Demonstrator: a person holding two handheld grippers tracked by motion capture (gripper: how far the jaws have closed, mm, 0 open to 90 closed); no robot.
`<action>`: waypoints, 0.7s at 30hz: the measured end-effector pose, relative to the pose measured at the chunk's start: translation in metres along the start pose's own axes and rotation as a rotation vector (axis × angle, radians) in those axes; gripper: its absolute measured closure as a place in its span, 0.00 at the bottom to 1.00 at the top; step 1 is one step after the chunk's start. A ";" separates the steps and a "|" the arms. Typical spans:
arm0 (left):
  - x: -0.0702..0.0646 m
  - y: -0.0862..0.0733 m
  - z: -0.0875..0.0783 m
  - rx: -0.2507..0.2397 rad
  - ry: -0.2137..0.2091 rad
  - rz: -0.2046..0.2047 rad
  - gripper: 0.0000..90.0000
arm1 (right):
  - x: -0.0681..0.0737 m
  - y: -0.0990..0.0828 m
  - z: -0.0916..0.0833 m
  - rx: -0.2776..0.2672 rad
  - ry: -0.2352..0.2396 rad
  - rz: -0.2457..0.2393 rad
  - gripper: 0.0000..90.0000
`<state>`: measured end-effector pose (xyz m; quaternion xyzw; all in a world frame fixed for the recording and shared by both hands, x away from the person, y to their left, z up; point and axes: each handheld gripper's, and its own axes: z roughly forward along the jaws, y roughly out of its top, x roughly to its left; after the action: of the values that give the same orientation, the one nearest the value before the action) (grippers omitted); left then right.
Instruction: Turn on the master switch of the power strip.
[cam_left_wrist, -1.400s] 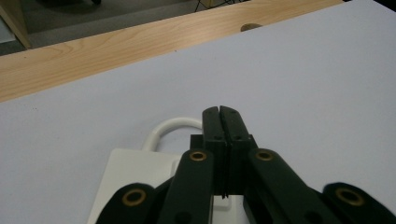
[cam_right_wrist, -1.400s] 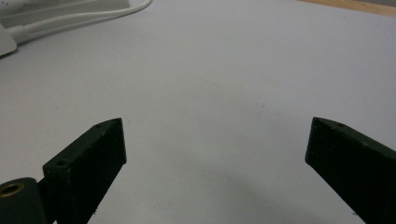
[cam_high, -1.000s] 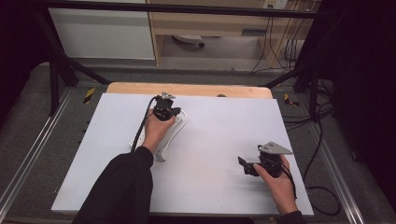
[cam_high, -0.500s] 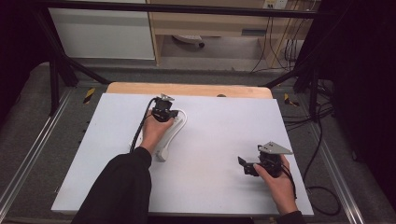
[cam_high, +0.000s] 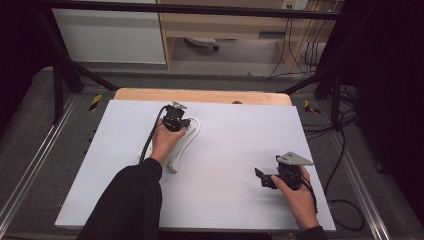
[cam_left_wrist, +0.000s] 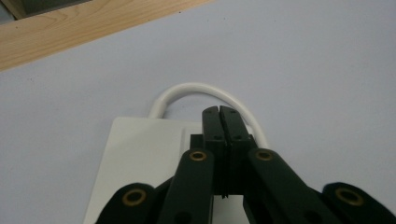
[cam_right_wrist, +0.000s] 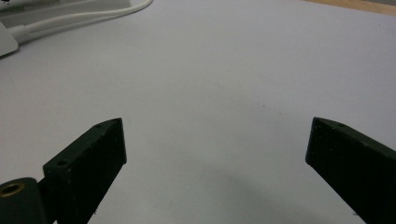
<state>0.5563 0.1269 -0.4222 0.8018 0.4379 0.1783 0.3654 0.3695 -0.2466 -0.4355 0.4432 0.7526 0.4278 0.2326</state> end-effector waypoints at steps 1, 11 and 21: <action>0.000 0.000 0.000 0.001 0.000 -0.001 1.00 | 0.000 0.000 0.000 0.000 0.000 -0.002 0.06; 0.000 -0.002 0.001 0.006 -0.002 0.003 1.00 | 0.000 0.000 0.000 0.002 0.000 0.004 0.06; 0.001 -0.002 0.003 0.010 -0.005 -0.002 1.00 | 0.000 0.000 0.000 0.001 0.000 0.003 0.06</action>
<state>0.5572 0.1272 -0.4256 0.8037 0.4387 0.1738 0.3624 0.3695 -0.2472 -0.4358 0.4442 0.7523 0.4278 0.2317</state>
